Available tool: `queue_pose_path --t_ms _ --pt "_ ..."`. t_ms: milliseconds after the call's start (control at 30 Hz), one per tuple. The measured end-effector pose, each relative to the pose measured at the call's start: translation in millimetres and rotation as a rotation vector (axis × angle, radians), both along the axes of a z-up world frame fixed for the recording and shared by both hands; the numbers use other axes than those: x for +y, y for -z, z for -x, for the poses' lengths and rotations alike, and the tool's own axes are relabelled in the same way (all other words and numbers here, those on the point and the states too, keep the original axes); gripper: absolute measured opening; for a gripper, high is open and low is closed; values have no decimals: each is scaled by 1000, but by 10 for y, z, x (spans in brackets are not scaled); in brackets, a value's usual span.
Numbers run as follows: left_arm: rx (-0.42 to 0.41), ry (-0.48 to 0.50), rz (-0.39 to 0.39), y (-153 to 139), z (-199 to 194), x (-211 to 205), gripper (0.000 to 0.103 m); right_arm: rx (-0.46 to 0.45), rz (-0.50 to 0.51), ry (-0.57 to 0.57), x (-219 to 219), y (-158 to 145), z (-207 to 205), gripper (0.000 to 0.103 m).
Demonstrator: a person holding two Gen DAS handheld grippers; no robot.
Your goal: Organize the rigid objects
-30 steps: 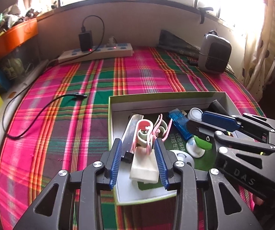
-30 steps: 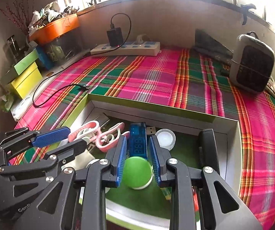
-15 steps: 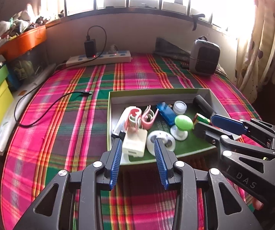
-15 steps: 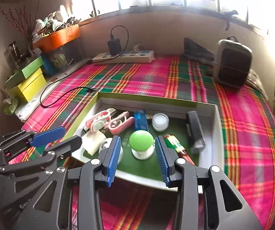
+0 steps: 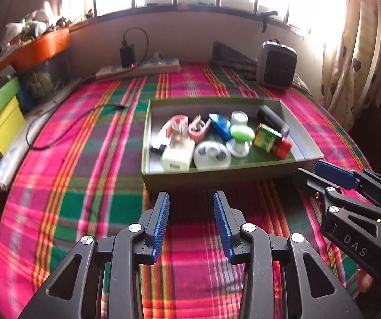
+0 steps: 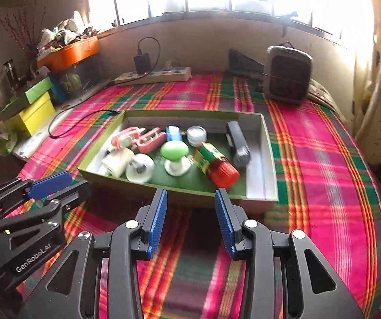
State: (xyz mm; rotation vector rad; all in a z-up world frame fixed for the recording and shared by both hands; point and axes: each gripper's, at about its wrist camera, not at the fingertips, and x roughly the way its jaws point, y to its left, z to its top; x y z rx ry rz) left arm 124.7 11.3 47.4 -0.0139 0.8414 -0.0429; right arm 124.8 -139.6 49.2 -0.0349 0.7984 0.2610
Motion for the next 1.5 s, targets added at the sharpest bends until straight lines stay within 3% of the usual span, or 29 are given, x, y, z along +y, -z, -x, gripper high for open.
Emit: queue_pose_path --t_ms 467,533,667,833,1500 --pt "64 -27 -13 340 149 -104 34 73 66 77 -173 297 247 40" --pt "54 -36 -27 351 150 -114 34 78 75 83 -182 309 256 41" --pt "46 -41 -30 371 140 -135 38 93 100 94 -194 368 265 55" --pt "47 -33 -45 387 132 -193 47 102 91 105 -229 391 260 57" --pt "49 -23 -46 394 121 -222 51 106 90 108 -233 395 237 62"
